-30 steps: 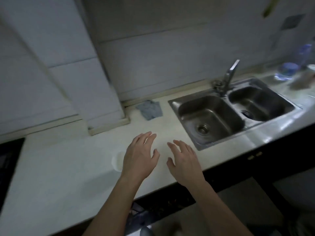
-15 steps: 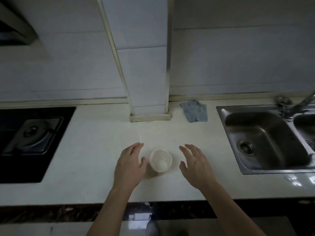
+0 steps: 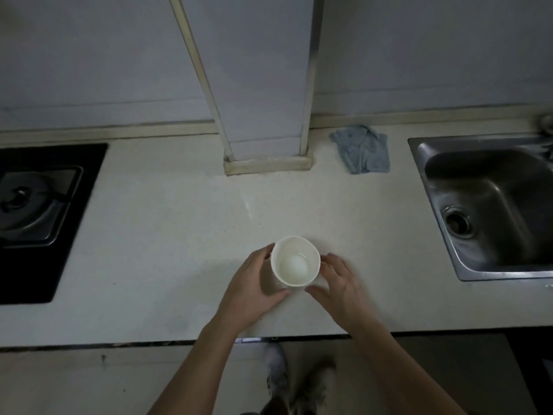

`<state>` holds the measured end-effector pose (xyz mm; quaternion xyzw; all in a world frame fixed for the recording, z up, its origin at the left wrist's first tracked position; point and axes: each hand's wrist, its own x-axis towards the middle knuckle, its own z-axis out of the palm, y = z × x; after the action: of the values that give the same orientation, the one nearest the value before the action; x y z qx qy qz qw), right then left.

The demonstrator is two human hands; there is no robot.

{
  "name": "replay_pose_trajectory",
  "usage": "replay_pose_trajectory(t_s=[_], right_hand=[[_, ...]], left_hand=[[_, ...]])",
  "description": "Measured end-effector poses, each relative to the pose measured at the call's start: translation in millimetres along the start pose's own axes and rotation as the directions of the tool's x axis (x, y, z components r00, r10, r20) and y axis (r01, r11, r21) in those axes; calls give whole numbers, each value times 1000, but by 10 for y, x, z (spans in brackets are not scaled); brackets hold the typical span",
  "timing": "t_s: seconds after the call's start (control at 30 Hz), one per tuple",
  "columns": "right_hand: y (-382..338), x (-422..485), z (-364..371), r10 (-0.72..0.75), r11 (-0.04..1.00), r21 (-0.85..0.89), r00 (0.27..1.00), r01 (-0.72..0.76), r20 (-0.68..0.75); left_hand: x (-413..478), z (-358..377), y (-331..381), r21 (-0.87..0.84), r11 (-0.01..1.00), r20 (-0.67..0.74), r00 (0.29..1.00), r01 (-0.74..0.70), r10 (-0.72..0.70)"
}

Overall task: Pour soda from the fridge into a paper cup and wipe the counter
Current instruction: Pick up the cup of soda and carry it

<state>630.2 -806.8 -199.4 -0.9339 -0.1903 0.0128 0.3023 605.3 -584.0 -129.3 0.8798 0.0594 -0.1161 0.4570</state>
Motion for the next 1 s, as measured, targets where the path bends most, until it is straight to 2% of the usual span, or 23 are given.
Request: replay_pose_trajectory(t_s=[0.37,0.57,0.67,0.8,1.0], right_hand=[[-147,36,113,38,997,64,995,-31,-98],[-199,64,85,46,991,129,993,-32,-106],[-309,164,-68,46,986,163,991,-25,-128],[-518,384,-410,-2,991,132,974,33,-224],[-910,684,-1110,-30,991,114,957,65,-287]], left_hand=[[80,168,40,-189,981,-68,997,-46,34],[97,121,114,-202,977,-115,992,-72,50],[114,-11,275,-205,972,-156,984,-114,82],[157,-282,633,-226,959,-219,968,-173,123],[147,-719,1253,-264,929,-300,937,-260,177]])
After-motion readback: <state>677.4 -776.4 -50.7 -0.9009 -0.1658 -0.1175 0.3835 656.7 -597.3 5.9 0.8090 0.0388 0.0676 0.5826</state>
